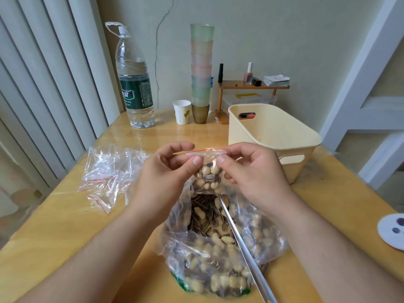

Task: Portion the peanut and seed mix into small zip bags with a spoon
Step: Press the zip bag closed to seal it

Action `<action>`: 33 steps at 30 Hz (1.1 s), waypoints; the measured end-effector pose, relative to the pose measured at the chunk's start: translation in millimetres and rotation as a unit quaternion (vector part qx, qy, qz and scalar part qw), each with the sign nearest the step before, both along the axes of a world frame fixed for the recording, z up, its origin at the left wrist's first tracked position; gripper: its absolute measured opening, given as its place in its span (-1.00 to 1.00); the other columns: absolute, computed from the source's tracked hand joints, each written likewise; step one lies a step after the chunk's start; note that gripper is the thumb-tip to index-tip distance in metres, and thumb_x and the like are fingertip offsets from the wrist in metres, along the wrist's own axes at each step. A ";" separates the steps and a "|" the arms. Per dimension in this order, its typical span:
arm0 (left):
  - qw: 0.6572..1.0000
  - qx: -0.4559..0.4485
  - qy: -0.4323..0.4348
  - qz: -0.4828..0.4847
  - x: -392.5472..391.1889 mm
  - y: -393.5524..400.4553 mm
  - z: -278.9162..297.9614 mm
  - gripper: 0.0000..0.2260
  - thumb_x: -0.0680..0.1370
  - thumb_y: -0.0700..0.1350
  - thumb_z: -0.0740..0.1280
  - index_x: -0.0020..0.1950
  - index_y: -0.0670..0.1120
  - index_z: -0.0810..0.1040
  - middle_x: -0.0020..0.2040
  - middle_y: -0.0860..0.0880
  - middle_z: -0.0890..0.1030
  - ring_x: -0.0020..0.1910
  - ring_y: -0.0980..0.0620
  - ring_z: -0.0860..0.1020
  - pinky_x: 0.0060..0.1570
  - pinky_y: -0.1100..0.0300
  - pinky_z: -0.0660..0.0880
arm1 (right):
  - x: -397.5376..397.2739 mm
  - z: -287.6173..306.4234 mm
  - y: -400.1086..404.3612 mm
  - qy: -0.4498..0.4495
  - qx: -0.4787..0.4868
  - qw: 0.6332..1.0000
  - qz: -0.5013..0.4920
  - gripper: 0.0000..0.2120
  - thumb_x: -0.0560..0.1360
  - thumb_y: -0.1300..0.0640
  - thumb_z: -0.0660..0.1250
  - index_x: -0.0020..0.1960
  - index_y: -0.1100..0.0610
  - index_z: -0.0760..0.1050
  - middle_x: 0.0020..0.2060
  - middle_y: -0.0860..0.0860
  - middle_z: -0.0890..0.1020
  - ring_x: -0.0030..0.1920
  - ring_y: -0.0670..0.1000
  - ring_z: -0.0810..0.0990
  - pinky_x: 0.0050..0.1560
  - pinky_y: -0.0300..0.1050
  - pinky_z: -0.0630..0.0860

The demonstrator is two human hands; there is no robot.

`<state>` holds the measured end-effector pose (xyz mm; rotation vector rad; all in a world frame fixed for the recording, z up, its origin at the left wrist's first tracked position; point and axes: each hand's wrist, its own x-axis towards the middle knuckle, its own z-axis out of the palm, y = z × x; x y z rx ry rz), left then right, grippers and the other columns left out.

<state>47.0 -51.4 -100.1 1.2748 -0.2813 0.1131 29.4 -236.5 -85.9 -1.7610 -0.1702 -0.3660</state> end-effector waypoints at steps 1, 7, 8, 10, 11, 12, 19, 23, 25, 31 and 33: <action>1.000 -0.018 0.001 -0.005 0.9 0.3 0.4 -0.77 0.47 -0.20 0.47 0.10 -0.17 0.61 -0.22 -0.10 0.73 -0.25 0.04 0.68 -0.13 0.18 0.64 | 3.6 4.9 -1.7 0.001 -0.015 1.000 0.001 -0.96 0.53 0.11 0.53 -0.05 -0.01 0.69 -0.27 -0.03 0.72 -0.29 -0.12 0.62 -0.19 -0.04 0.64; 0.998 -0.052 0.020 0.002 2.5 -2.1 0.4 -0.85 0.55 -0.12 0.42 0.02 -0.20 0.64 -0.12 -0.17 0.69 -0.26 0.00 0.56 -0.16 0.16 0.54 | 15.7 8.2 6.9 0.007 -0.005 1.000 0.015 -0.96 0.53 0.10 0.52 -0.08 -0.02 0.69 -0.23 0.00 0.73 -0.21 -0.06 0.66 0.04 0.19 0.68; 0.998 -0.052 0.024 -0.003 0.6 -3.4 1.0 -0.85 0.55 -0.10 0.43 -0.01 -0.18 0.65 -0.12 -0.19 0.67 -0.28 -0.03 0.55 -0.18 0.10 0.55 | 15.2 4.8 9.8 0.003 0.006 1.000 0.023 -0.95 0.54 0.12 0.51 -0.08 -0.01 0.68 -0.23 0.01 0.74 -0.21 -0.04 0.68 0.04 0.17 0.69; 0.998 -0.051 0.037 -0.008 -3.7 -6.0 3.7 -0.90 0.54 -0.09 0.43 -0.10 -0.10 0.66 -0.12 -0.21 0.64 -0.26 -0.09 0.58 -0.20 -0.01 0.60 | 12.9 -3.3 13.7 -0.008 0.024 0.999 0.022 -0.92 0.55 0.13 0.51 -0.09 -0.03 0.68 -0.24 0.00 0.74 -0.18 0.04 0.71 0.04 0.18 0.69; 0.998 -0.051 0.042 -0.009 -5.5 -7.0 5.1 -0.90 0.56 -0.11 0.42 -0.15 -0.07 0.65 -0.12 -0.21 0.62 -0.25 -0.10 0.59 -0.20 -0.03 0.61 | 11.9 -7.0 14.4 -0.013 0.029 0.999 0.015 -0.90 0.55 0.13 0.51 -0.09 -0.06 0.68 -0.25 -0.01 0.73 -0.17 0.06 0.71 0.04 0.20 0.69; 0.998 -0.052 0.045 -0.010 -7.2 -8.1 5.6 -0.85 0.59 -0.16 0.39 -0.18 -0.05 0.63 -0.12 -0.21 0.61 -0.25 -0.10 0.59 -0.22 -0.01 0.62 | 11.3 -10.1 14.5 -0.018 0.032 0.999 0.011 -0.90 0.54 0.12 0.51 -0.10 -0.08 0.67 -0.26 -0.02 0.73 -0.18 0.05 0.71 0.04 0.22 0.68; 0.998 0.025 0.005 0.052 -14.4 -11.7 2.3 -0.89 0.67 -0.11 0.35 -0.06 -0.01 0.57 -0.15 -0.08 0.66 -0.28 -0.05 0.56 -0.39 0.12 0.50 | 1.7 -15.1 11.6 -0.031 0.063 0.997 0.033 -0.84 0.59 0.18 0.44 -0.14 -0.01 0.66 -0.27 0.06 0.71 -0.22 0.01 0.68 -0.19 -0.13 0.63; 0.996 0.052 -0.040 0.066 -16.6 -12.9 2.0 -0.93 0.64 -0.05 0.35 -0.04 0.02 0.55 -0.16 -0.06 0.66 -0.26 -0.02 0.56 -0.39 0.19 0.48 | -2.5 -18.2 11.9 -0.051 0.066 0.995 0.054 -0.85 0.62 0.17 0.41 -0.11 0.00 0.64 -0.29 0.01 0.67 -0.23 -0.02 0.64 -0.15 -0.17 0.59; 0.998 0.026 -0.023 0.043 -17.0 -13.7 1.9 -0.90 0.58 -0.02 0.39 -0.02 -0.02 0.56 -0.17 -0.07 0.67 -0.30 -0.03 0.58 -0.42 0.16 0.49 | -2.6 -19.2 11.2 -0.065 0.069 0.994 0.046 -0.88 0.60 0.11 0.41 -0.10 -0.06 0.64 -0.28 -0.01 0.66 -0.22 -0.04 0.64 -0.15 -0.14 0.58; 0.999 -0.005 0.032 0.004 -14.6 -15.7 1.0 -0.82 0.45 -0.09 0.49 -0.08 -0.19 0.64 -0.24 -0.16 0.65 -0.37 0.04 0.58 -0.36 0.24 0.55 | -1.5 -21.1 10.5 -0.102 0.071 0.992 0.025 -0.95 0.58 0.03 0.41 -0.06 -0.05 0.64 -0.25 -0.01 0.66 -0.18 0.02 0.63 -0.03 0.10 0.64; 0.999 -0.009 0.037 0.000 -13.0 -15.3 -0.9 -0.81 0.46 -0.06 0.49 -0.10 -0.18 0.65 -0.25 -0.17 0.62 -0.37 0.00 0.53 -0.35 0.20 0.54 | -1.3 -21.8 10.4 -0.095 0.075 0.992 0.022 -0.96 0.57 0.02 0.43 -0.04 -0.07 0.66 -0.22 -0.01 0.69 -0.16 0.02 0.65 0.01 0.07 0.65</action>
